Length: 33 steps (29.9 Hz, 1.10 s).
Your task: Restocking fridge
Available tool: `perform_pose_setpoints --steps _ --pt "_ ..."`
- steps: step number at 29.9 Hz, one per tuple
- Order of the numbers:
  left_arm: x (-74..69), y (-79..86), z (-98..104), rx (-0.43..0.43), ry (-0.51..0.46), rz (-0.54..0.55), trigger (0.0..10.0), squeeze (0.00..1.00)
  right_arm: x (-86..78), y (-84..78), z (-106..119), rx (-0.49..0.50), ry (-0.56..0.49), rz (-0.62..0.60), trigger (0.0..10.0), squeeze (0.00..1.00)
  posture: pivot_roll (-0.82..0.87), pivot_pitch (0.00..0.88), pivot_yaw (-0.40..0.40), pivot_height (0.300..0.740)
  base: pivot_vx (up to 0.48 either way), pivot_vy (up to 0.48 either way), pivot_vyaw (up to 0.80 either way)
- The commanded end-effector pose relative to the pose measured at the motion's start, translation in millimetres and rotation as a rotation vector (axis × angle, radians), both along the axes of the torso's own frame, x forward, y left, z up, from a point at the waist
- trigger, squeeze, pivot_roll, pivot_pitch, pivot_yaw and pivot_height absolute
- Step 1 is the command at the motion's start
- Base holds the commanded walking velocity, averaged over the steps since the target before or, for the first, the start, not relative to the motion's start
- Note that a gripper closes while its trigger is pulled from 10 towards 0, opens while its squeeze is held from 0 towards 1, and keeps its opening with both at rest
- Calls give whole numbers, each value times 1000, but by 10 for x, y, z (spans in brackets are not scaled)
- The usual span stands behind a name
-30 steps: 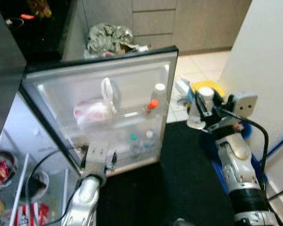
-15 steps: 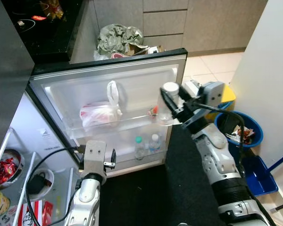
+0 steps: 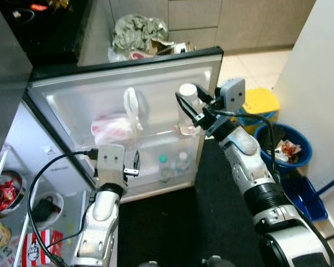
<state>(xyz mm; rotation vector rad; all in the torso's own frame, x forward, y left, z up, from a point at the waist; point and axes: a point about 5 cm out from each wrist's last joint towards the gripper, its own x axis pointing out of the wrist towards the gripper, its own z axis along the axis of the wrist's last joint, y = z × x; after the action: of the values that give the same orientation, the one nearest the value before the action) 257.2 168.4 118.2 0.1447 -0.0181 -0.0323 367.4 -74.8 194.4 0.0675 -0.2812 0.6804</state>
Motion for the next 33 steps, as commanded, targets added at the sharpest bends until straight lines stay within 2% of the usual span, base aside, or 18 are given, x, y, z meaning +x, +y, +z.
perform_pose_setpoints --steps 1,8,11,12,14,15,26,28,33 --pt "-49 71 -17 19 30 1 10000 0 10 13 16 17 -15 12 10000 0 219 191 14 740 0 0 0" --pt "-146 262 33 68 58 21 10000 0 108 140 212 38 -50 68 10000 0 279 239 33 740 0 0 0" --pt "-146 262 33 68 58 21 10000 0 108 140 212 38 -50 68 10000 0 279 239 33 740 0 0 0" --pt "-153 313 72 83 61 26 10000 0 141 224 343 50 -70 104 10000 0 298 257 40 740 0 0 0" --pt "-153 313 72 83 61 26 10000 0 141 224 343 50 -70 104 10000 0 298 257 40 740 0 0 0" --pt "-159 343 115 93 65 28 10000 0 168 293 443 50 -90 121 10000 0 312 269 42 740 0 0 0" --pt "-204 409 256 120 59 36 10000 0 208 379 388 37 -46 121 10000 0 401 334 63 740 0 0 0" --pt "-255 466 332 140 59 43 10000 0 213 405 338 54 -13 106 10000 0 438 360 86 740 0 0 0" --pt "-313 515 374 160 70 49 10000 0 218 403 258 62 25 81 10000 0 459 379 104 740 0 0 0"
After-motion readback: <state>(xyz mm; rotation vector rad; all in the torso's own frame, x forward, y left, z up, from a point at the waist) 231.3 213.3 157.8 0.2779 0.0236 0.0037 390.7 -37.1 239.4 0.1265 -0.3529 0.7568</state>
